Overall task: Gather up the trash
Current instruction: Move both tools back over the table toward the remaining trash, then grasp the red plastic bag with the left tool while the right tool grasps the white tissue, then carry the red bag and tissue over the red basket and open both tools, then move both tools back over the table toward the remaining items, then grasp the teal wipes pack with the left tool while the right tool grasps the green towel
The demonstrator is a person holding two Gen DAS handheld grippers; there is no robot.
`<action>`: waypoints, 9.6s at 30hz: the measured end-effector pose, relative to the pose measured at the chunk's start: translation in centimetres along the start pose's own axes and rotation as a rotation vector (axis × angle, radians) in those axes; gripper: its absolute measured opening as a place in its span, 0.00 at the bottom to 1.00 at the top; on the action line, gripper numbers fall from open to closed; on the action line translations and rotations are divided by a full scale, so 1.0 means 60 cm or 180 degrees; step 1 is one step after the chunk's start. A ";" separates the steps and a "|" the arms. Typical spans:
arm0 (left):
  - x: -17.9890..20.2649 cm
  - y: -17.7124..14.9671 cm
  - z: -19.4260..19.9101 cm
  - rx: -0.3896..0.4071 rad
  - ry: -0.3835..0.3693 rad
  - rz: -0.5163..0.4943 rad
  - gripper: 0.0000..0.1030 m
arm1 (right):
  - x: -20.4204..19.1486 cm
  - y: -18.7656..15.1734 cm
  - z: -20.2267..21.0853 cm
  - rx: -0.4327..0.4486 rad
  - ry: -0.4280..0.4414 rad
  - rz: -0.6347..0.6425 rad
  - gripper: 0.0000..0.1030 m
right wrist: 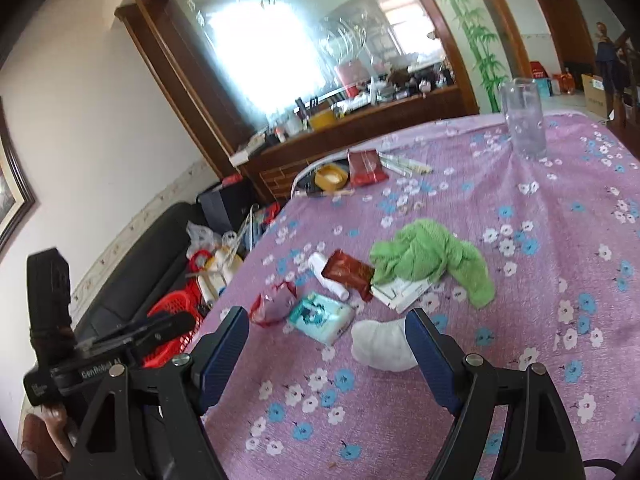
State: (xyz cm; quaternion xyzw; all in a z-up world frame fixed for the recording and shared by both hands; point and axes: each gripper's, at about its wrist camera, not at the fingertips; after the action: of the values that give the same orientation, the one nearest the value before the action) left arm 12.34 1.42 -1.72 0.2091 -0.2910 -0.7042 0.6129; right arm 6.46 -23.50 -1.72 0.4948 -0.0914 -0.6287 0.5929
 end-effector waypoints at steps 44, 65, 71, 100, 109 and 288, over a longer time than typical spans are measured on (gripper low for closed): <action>-0.021 0.034 -0.218 -0.0680 -0.0122 -0.0088 0.21 | 0.099 -0.026 -0.153 -0.0749 -0.0360 -0.0388 0.35; -0.079 0.018 -0.023 -0.0269 -0.0530 0.0259 0.21 | -0.016 -0.015 -0.086 -0.0493 -0.0020 -0.0075 0.32; -0.097 0.010 0.022 -0.0129 -0.0591 0.0321 0.21 | -0.058 -0.010 -0.065 -0.0404 0.0054 0.0064 0.32; -0.217 -0.010 0.126 0.0283 -0.0356 0.0669 0.21 | -0.202 0.019 -0.092 -0.0331 0.0419 0.0570 0.32; -0.272 -0.004 0.129 0.0346 -0.0206 0.0801 0.21 | -0.252 0.025 -0.161 -0.0487 0.0598 0.0694 0.32; 0.092 -0.028 -0.248 -0.0708 0.0637 0.0150 0.51 | 0.255 0.117 -0.216 -0.0599 0.0121 -0.0748 0.81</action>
State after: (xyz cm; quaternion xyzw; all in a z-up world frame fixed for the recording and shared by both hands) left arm 19.90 -6.16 -13.51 0.2021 -0.1535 -0.6932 0.6746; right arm 23.48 -32.12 -11.02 0.4562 0.0377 -0.6901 0.5606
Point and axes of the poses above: each gripper's, at about its wrist camera, not at the fingertips, and z roughly against the way its jaws point, x to its right, y to its top, and after that the axes turned 7 degrees about y, right-handed
